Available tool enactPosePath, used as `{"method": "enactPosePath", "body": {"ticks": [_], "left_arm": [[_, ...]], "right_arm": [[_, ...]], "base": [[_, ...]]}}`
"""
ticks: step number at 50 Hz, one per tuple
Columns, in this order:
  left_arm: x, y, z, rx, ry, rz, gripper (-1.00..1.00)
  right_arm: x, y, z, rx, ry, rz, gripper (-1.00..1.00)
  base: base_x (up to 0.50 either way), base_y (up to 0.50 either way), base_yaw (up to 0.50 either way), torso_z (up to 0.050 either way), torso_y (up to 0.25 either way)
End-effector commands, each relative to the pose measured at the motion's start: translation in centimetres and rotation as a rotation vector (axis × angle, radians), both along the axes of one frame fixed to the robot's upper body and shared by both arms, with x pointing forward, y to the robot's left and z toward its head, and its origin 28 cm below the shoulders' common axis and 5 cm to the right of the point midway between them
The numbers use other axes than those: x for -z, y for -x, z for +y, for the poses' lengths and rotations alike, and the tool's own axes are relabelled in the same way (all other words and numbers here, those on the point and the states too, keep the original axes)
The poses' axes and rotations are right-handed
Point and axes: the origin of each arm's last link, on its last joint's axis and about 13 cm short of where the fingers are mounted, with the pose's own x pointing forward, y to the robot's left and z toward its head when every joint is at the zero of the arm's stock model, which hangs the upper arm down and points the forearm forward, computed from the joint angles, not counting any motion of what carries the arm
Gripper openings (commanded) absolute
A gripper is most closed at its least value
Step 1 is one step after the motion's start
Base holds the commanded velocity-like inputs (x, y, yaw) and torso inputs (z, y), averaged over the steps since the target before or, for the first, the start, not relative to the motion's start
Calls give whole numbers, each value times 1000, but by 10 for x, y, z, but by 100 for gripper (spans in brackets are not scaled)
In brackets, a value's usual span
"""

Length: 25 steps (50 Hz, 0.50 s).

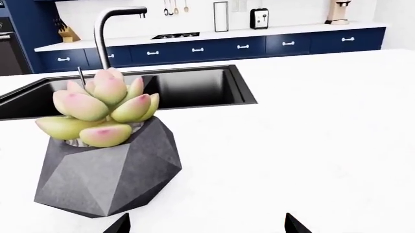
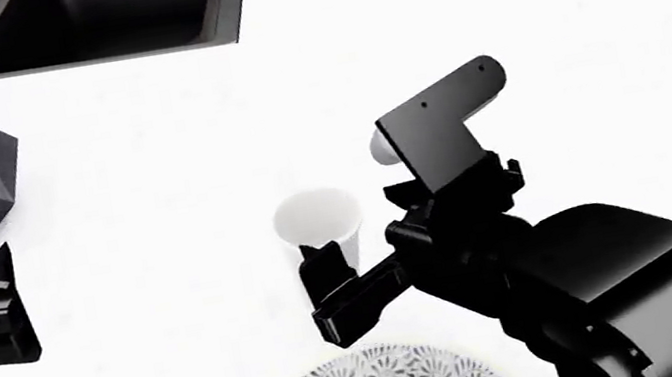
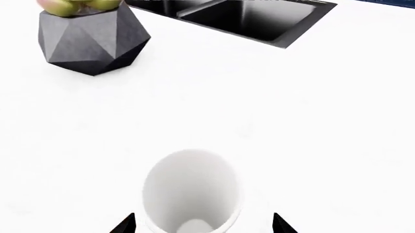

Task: Place the cup inside the bowl on the dining table and move the bowl to any counter.

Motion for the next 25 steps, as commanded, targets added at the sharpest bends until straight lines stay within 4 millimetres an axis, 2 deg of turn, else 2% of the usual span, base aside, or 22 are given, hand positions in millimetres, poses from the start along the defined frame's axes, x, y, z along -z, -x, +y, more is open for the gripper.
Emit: {"method": "enactPosePath", "body": {"ticks": [1, 25], "left_arm": [[0, -1, -2, -2, -1, 2, 100], [4, -2, 1, -5, -3, 10, 100]], "right_arm": [[7, -11, 6, -25, 13, 26, 100], [18, -26, 16, -56, -5, 67, 100]], "base": [[0, 0, 0, 0, 0], [0, 0, 0, 0, 0]]}}
